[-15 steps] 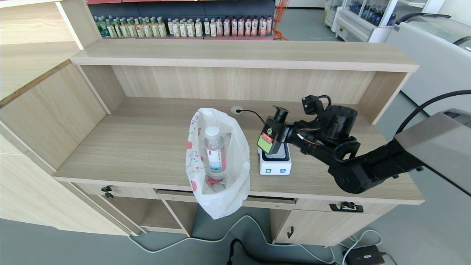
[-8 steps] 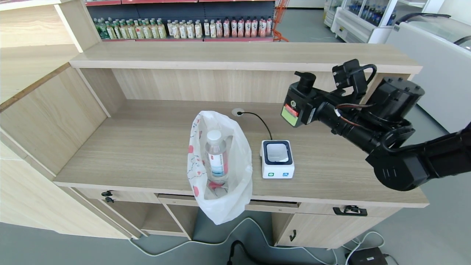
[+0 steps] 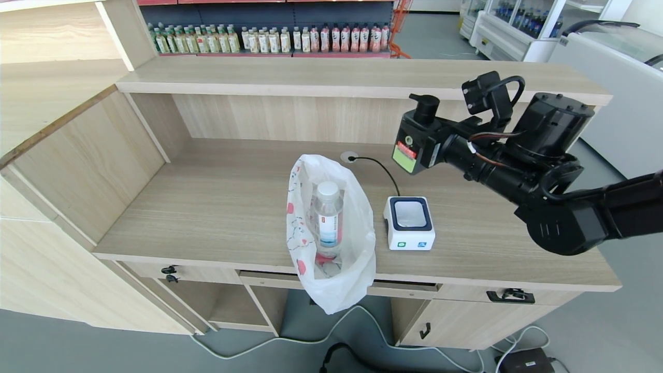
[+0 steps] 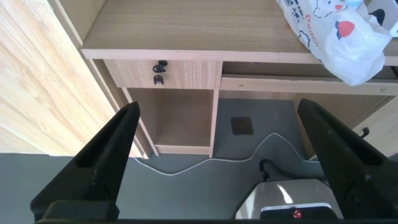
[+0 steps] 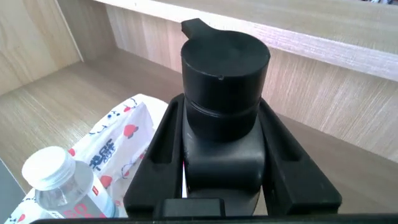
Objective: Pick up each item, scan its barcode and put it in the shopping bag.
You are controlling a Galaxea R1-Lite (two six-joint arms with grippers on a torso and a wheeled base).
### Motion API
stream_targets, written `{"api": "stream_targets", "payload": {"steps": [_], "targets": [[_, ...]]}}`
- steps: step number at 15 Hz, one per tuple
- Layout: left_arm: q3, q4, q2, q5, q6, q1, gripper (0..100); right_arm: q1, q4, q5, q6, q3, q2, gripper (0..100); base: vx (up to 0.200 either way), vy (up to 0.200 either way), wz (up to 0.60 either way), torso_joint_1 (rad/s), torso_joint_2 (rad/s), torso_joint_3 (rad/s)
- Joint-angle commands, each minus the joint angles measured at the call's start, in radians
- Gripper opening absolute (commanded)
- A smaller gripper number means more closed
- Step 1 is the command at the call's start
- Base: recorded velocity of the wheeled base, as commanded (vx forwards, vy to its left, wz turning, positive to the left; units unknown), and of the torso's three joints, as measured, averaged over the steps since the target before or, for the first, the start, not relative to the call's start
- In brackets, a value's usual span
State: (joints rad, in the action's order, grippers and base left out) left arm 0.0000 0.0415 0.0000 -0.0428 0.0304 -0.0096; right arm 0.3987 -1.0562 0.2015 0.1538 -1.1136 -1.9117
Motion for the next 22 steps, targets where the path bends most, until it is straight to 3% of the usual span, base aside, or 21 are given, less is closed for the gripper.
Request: {"api": "stream_targets", "payload": {"steps": [1, 7, 12, 15, 18, 22], "targets": [[0.000, 0.000, 0.002, 0.000, 0.000, 0.000, 100, 0.005, 0.021, 0.004, -0.019, 0.005, -0.009, 0, 0.000, 0.000, 0.00, 0.000, 0.00, 0.000], [0.000, 0.000, 0.002, 0.000, 0.000, 0.000, 100, 0.015, 0.007, 0.085, -0.065, 0.014, -0.089, 0, 0.000, 0.000, 0.00, 0.000, 0.00, 0.000], [0.000, 0.000, 0.002, 0.000, 0.000, 0.000, 100, 0.028, -0.090, 0.193, -0.002, 0.141, -0.165, 0, 0.000, 0.000, 0.00, 0.000, 0.00, 0.000], [0.000, 0.000, 0.002, 0.000, 0.000, 0.000, 100, 0.049, -0.179, 0.239, 0.003, 0.089, -0.257, 0, 0.000, 0.000, 0.00, 0.000, 0.00, 0.000], [0.000, 0.000, 0.002, 0.000, 0.000, 0.000, 100, 0.049, -0.174, 0.248, 0.000, -0.011, -0.326, 0, 0.000, 0.000, 0.00, 0.000, 0.00, 0.000], [0.000, 0.000, 0.002, 0.000, 0.000, 0.000, 100, 0.045, -0.179, 0.280, -0.002, -0.051, -0.365, 0, 0.000, 0.000, 0.00, 0.000, 0.00, 0.000]]}}
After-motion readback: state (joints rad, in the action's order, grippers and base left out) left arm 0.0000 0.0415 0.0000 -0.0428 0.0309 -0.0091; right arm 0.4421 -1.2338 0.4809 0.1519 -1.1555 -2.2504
